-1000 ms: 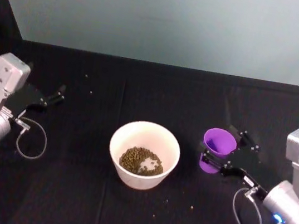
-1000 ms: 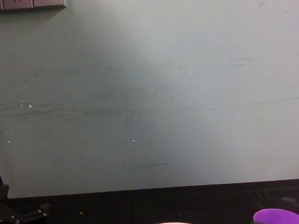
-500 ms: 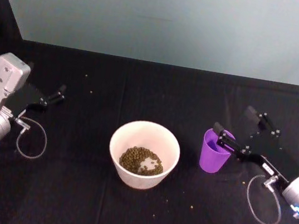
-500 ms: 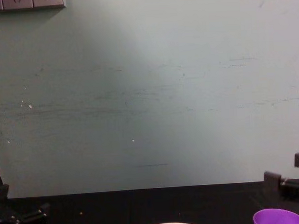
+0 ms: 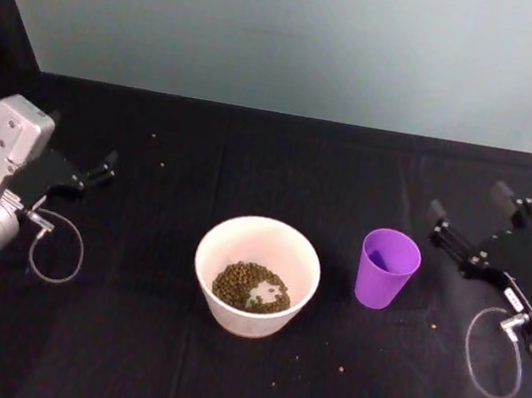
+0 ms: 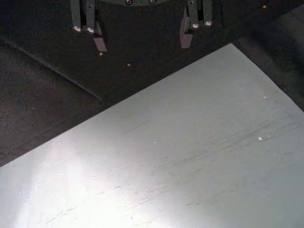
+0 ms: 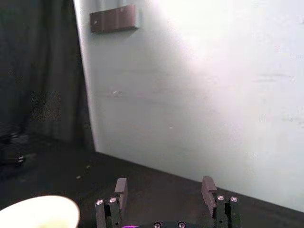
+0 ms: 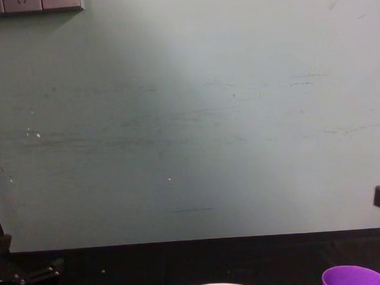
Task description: Pick up the cup and pour the mung beans from the cup into the bowl.
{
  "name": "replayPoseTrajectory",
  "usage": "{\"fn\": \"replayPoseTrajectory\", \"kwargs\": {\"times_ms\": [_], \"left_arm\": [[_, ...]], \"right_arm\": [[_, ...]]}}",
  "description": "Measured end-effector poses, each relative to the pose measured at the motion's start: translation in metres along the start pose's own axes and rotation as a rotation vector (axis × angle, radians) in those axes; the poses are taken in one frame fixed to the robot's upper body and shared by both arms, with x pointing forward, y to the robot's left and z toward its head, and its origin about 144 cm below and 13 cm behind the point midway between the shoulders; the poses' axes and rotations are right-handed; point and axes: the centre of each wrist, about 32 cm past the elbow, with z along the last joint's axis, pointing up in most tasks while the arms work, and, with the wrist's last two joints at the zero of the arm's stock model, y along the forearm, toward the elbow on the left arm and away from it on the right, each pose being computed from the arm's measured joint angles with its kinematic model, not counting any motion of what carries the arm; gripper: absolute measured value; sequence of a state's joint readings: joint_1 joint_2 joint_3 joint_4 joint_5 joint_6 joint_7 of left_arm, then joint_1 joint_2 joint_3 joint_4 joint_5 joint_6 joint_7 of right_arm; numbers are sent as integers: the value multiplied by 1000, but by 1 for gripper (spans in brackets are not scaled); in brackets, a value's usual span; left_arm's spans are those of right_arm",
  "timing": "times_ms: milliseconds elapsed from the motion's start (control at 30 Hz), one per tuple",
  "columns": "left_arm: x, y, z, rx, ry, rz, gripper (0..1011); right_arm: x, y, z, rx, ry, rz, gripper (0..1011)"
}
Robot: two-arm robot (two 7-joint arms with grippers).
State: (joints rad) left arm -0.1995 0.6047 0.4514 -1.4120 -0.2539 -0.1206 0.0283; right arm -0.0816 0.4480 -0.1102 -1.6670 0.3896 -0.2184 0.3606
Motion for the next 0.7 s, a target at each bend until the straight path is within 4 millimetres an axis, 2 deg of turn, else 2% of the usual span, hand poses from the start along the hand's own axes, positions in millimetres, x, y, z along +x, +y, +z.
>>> {"fn": "replayPoseTrajectory", "kwargs": {"times_ms": [267, 700], "left_arm": [[0, 0, 0, 0, 0, 0, 1000], [0, 0, 0, 0, 0, 0, 1000]], "right_arm": [[-1, -2, -8, 32, -19, -21, 1002], [0, -2, -7, 33, -21, -20, 1002]]}}
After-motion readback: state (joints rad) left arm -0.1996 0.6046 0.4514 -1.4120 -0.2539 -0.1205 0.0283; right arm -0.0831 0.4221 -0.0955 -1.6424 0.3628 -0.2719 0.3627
